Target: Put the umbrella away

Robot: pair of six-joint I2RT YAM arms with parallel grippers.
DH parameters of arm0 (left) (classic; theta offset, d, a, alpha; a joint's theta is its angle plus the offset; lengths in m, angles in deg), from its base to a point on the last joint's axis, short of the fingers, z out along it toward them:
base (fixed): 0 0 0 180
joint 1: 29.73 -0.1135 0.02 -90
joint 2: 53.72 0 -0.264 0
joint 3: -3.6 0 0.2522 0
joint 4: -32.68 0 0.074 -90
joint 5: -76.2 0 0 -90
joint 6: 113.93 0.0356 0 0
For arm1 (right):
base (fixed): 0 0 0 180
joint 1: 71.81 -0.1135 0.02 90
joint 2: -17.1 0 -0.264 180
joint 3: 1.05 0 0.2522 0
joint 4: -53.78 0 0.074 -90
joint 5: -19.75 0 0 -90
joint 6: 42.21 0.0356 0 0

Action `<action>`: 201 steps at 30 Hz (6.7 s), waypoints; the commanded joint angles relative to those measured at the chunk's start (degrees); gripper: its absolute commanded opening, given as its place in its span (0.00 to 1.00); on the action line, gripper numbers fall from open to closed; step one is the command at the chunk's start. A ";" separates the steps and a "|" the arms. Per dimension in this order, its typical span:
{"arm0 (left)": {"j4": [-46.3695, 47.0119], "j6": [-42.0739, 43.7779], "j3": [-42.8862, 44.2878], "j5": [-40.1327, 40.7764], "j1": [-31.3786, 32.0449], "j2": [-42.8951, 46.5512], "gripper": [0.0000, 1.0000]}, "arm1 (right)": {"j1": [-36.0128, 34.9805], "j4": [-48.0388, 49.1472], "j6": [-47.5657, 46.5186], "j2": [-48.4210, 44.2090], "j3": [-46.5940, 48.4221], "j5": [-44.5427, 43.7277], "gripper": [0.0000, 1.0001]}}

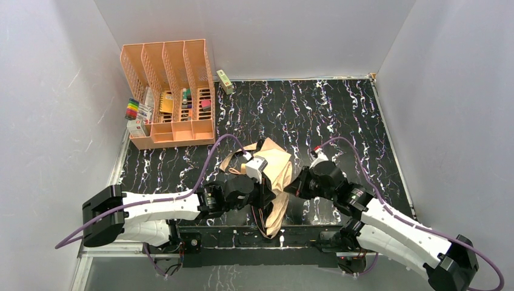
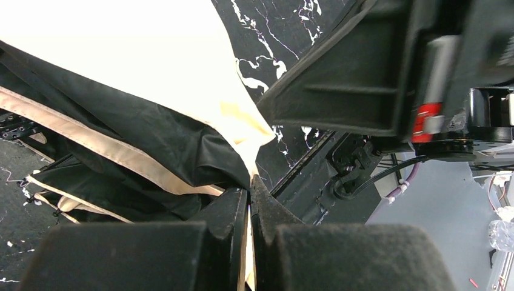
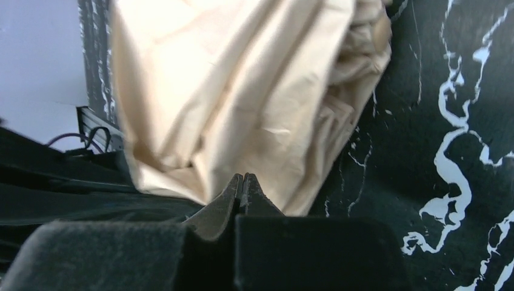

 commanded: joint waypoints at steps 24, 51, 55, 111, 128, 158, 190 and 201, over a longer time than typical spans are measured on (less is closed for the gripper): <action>1.01 3.09 3.87 -4.76 1.59 4.24 0.00 | -0.18 39.10 10.35 22.71 -15.76 2.61 0.00; 18.20 -8.79 -14.93 3.35 11.05 -6.79 0.33 | -0.19 5.78 1.69 -4.57 -4.74 -7.99 0.00; 18.08 -9.32 -15.20 2.75 11.01 -7.55 0.07 | -0.20 17.07 -4.88 0.17 -0.77 3.99 0.01; -24.76 4.23 21.14 -11.50 -26.70 2.87 0.83 | -0.61 26.37 0.23 28.85 -15.14 -0.15 0.00; -15.01 3.02 32.49 -32.19 -40.19 -25.01 0.98 | -0.73 27.13 0.03 28.06 -14.78 2.47 0.00; -1.01 2.20 30.86 -47.06 -41.10 -23.15 0.55 | -0.73 27.29 0.48 27.91 -15.11 2.66 0.00; -6.96 9.05 28.46 -45.46 -37.35 -6.12 0.00 | -0.70 36.52 4.93 39.96 -8.55 3.56 0.00; -5.69 7.92 8.22 -26.38 -21.43 7.79 0.00 | -0.73 36.10 5.17 39.92 -5.87 3.51 0.00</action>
